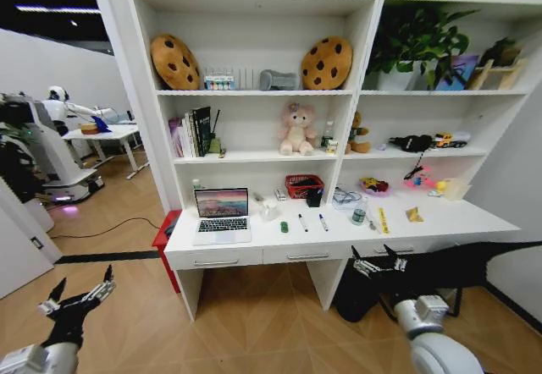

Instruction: Organize the objects on the table.

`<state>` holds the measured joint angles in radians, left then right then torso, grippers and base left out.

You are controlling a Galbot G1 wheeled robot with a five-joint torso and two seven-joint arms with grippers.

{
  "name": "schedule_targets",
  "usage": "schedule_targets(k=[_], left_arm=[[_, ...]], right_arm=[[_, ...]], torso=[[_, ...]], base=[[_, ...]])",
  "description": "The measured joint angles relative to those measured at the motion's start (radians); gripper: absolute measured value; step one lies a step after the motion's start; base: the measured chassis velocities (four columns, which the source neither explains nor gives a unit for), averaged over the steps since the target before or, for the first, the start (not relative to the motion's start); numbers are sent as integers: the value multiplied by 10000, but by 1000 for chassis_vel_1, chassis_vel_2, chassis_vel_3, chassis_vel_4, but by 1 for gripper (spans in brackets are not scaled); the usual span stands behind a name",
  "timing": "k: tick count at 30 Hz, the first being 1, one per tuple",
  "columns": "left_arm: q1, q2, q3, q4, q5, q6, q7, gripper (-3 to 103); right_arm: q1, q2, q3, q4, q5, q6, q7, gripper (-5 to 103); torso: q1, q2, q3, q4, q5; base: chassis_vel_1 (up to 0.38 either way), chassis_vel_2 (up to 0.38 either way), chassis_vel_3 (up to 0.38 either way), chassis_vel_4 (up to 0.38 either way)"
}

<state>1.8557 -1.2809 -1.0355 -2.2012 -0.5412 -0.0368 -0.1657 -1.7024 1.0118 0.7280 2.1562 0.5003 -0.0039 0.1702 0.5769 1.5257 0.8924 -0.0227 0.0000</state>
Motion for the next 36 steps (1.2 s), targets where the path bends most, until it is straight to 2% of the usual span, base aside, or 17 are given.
schedule_targets(k=[25, 26, 32, 36], left_arm=[[-55, -94, -36, 52, 2, -3, 17, 100], [-48, -94, -40, 48, 2, -4, 29, 102], [-47, -91, -46, 53, -1, -5, 34, 98], [-36, -101, -32, 64, 2, -11, 45, 100]], right_arm=[[-140, 93, 2, 79, -53, 26, -74, 100], [-143, 98, 1, 79, -63, 28, -77, 100], [-140, 128, -53, 79, -87, 30, -93, 100], [-152, 121, -71, 80, -88, 31, -103, 100]], torso=[[0, 0, 0, 0, 0], [0, 0, 0, 0, 0], [0, 0, 0, 0, 0], [0, 0, 0, 0, 0]], base=[[0, 0, 0, 0], [0, 0, 0, 0], [0, 0, 0, 0], [0, 0, 0, 0]])
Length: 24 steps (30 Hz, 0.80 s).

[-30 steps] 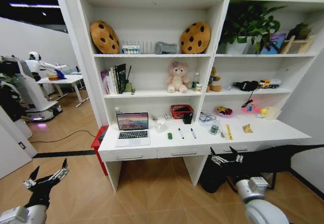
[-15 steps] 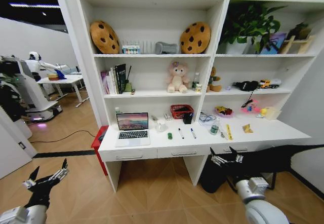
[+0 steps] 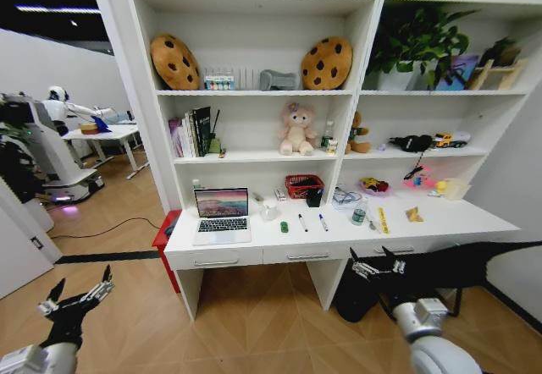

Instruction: Organize the objects on the table.

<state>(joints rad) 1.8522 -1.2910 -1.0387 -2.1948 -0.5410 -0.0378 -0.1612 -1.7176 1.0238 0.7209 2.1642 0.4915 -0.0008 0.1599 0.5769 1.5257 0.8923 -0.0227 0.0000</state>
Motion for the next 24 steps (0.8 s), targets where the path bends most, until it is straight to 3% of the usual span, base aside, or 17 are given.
schedule_targets(k=[6, 10, 14, 16, 24], left_arm=[[-17, 20, 50, 22, 11, -2, 4, 103], [-39, 21, 90, 27, 26, -2, 4, 97], [-40, -1, 109, 50, 54, -2, 6, 101], [-14, -48, 127, 71, 81, -18, 20, 97], [-17, -195, 167, 95, 130, -58, 43, 99]], right_arm=[[-20, -16, -11, 0, 53, 30, -90, 100], [-20, -4, -21, -37, 94, 192, -137, 100], [-27, 45, -27, -92, 121, 275, -149, 100], [-77, 104, -30, -122, 122, 322, -158, 100], [-92, 87, -29, -128, 115, 337, -170, 100]], torso=[[0, 0, 0, 0, 0], [-1, 1, 0, -1, 0], [-2, 1, 0, 0, 0], [-3, 2, -1, 0, 0], [-1, 1, 0, -2, -1]], base=[[0, 0, 0, 0], [0, 0, 0, 0], [-9, 12, 28, -14], [-65, 45, 75, -82], [-151, 148, 146, -164]])
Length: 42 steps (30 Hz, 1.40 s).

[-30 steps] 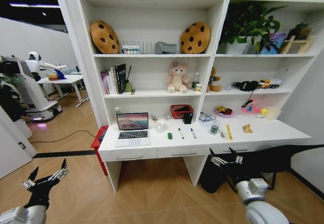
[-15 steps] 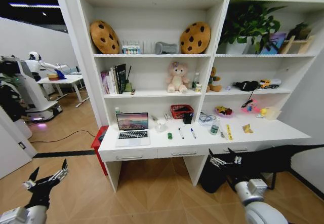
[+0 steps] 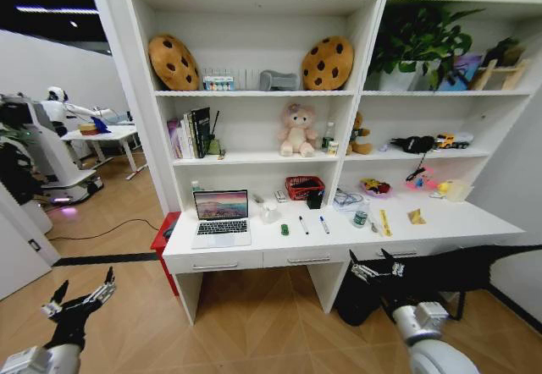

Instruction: Organize the objects on the table.

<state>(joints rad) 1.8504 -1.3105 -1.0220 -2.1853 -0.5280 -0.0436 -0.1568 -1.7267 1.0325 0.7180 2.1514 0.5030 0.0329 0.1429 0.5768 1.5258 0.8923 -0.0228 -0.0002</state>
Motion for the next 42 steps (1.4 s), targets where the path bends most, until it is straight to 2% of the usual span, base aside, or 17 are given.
schedule_targets(k=[11, 12, 15, 16, 17, 22, 29, 31, 33, 38, 41, 42], left_arm=[[1, -66, -11, 1, 12, -17, -4, 99], [4, -74, -13, 6, 9, -29, -4, 99], [4, -77, -9, 31, 2, -39, -2, 99], [4, -78, -9, 37, 1, -42, -2, 99], [-4, -78, -8, 65, -5, -58, -1, 99], [-21, -107, 7, 151, -59, -117, 3, 99], [-28, -90, 43, 156, -280, -157, 46, 99], [-33, -35, 59, 135, -279, -146, 47, 102], [-61, 234, 135, 29, -208, 74, 35, 96], [-132, 820, 381, -69, -202, 480, -82, 89], [-189, 1661, 714, -114, -184, 705, -160, 73], [-189, 1661, 714, -114, -184, 705, -160, 73]], right_arm=[[17, 10, 1, -28, -51, -2, 11, 100], [36, 11, -7, -22, -63, -7, 13, 100], [48, 21, -23, -16, -76, -30, 44, 100], [55, 24, -26, -16, -81, -37, 60, 100], [65, 38, -37, -17, -108, -65, 93, 100], [57, 117, -89, -34, -240, -85, 184, 100], [178, 166, -238, -140, -348, -107, 455, 100], [202, 162, -239, -156, -353, -126, 462, 100], [232, 179, -206, -260, -339, -136, 483, 100], [232, 246, -87, -394, -289, -120, 509, 100], [183, 362, 65, -510, -228, -51, 544, 100], [183, 362, 65, -510, -228, -51, 544, 100]], torso=[[3, -2, 1, 1, 2], [5, -4, 3, 7, 7], [5, -2, 1, 0, -10], [4, -2, 1, 1, -9], [4, -3, 2, 1, 11], [4, -3, 1, 0, -3], [11, -5, 3, 3, 1], [12, -6, 3, 4, 0], [-3, -1, 0, 3, 4], [-8, 3, -2, 3, 0], [-9, 3, -2, 1, 1], [-9, 3, -2, 1, 1]], base=[[-250, 259, 250, -257], [-294, 300, 299, -270], [-311, 298, 303, -273], [-319, 263, 252, -281], [-258, 263, 243, -267], [-248, 248, 242, -252], [-171, 175, 174, -183], [-46, 101, 15, -43], [0, 0, 0, 0], [39, -34, -34, 33], [22, -8, -6, 17], [0, 0, 0, 0]])
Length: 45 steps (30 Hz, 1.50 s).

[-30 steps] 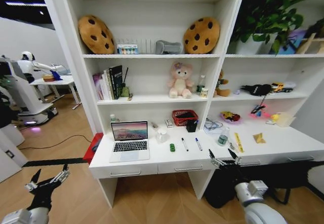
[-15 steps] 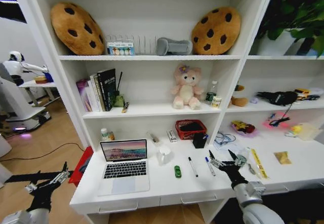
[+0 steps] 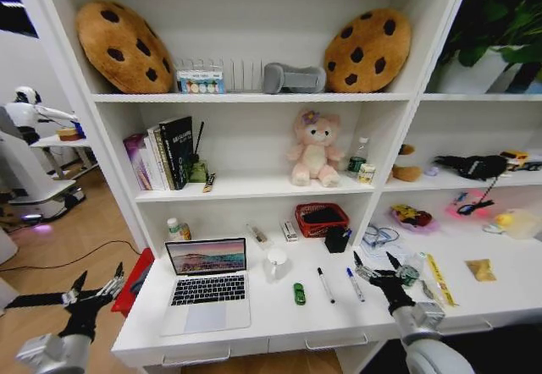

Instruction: Organize the objects on the table.

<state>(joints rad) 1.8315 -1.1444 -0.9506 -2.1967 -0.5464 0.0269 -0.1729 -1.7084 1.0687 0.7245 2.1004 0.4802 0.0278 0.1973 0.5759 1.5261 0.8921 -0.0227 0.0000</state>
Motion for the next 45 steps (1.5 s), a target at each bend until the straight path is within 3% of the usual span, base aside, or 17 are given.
schedule_targets(k=[3, 4, 6, 8, 11, 12, 14, 15, 20, 22, 26, 28, 29, 32, 34, 35, 45], left_arm=[[-48, 1292, 484, -83, -157, 244, -112, 57], [-48, 1292, 484, -83, -157, 244, -112, 57], [71, 2152, 687, -133, -234, 315, -137, 45], [66, 2498, 797, -129, -269, 339, -153, 45], [-225, 4206, 1251, -5, -747, 503, -298, 30], [-225, 4206, 1251, -5, -747, 503, -298, 30], [-413, 5080, 1350, 77, -1167, 561, -379, 19], [-413, 5080, 1350, 77, -1167, 561, -379, 19], [-662, 6315, 1454, 176, -2018, 680, -474, 1], [-780, 7178, 1547, 352, -2380, 685, -436, 0], [-845, 7911, 1584, 541, -2599, 671, -300, 0], [-885, 8872, 1596, 844, -2812, 526, -133, 0], [-885, 8872, 1596, 844, -2812, 526, -133, 0], [-867, 9857, 1610, 1286, -3032, 360, 56, 0], [-853, 9993, 1610, 1365, -3063, 335, 92, 0], [-773, 10390, 1584, 1575, -3238, 285, 162, 0], [-377, 11152, 1478, 1794, -3642, 334, 176, 0]], right_arm=[[-8, 178, 71, -169, 43, 87, 13, 100], [-8, 178, 71, -169, 43, 87, 13, 100], [201, 119, -46, -276, 62, 87, 23, 100], [261, 104, -75, -303, 68, 82, 25, 100], [353, 223, -96, -337, 76, 41, 58, 100], [353, 223, -96, -337, 76, 41, 58, 100], [339, 367, -90, -344, 62, 24, 66, 100], [339, 367, -90, -344, 62, 24, 66, 100], [332, 669, -122, -453, -13, 4, 79, 100], [353, 857, -201, -502, -102, -20, 92, 100], [373, 996, -258, -507, -154, -70, 105, 100], [390, 1174, -351, -530, -234, -116, 137, 100], [390, 1174, -351, -530, -234, -116, 137, 100], [411, 1282, -389, -589, -272, -139, 157, 100], [414, 1287, -388, -601, -273, -139, 159, 100], [432, 1288, -404, -641, -274, -141, 161, 100], [509, 1320, -571, -819, -346, -144, 163, 100]], torso=[[10, -4, 3, -1, -1], [10, -4, 3, -1, -1], [12, -5, 3, 1, 0], [12, -5, 3, 4, -1], [12, -4, 3, 0, -2], [12, -4, 3, 0, -2], [12, -4, 3, -1, -1], [12, -4, 3, -1, -1], [12, -5, 3, 1, -2], [11, -5, 4, 1, -1], [11, -5, 4, 1, -2], [11, -5, 4, 0, 0], [11, -5, 4, 0, 0], [11, -6, 4, 0, 1], [12, -5, 4, 0, 0], [11, -5, 4, 0, -1], [11, -5, 4, 1, -1]], base=[[0, 0, 0, 0], [0, 0, 0, 0], [0, 0, 0, 0], [0, 0, 0, 0], [0, 0, 0, 0], [0, 0, 0, 0], [0, 0, 0, 0], [0, 0, 0, 0], [0, 0, 0, 0], [0, 0, 0, 0], [0, 0, 0, 0], [0, 0, 0, 0], [0, 0, 0, 0], [0, 0, 0, 0], [0, 0, 0, 0], [0, 0, 0, 0], [0, 0, 0, 0]])
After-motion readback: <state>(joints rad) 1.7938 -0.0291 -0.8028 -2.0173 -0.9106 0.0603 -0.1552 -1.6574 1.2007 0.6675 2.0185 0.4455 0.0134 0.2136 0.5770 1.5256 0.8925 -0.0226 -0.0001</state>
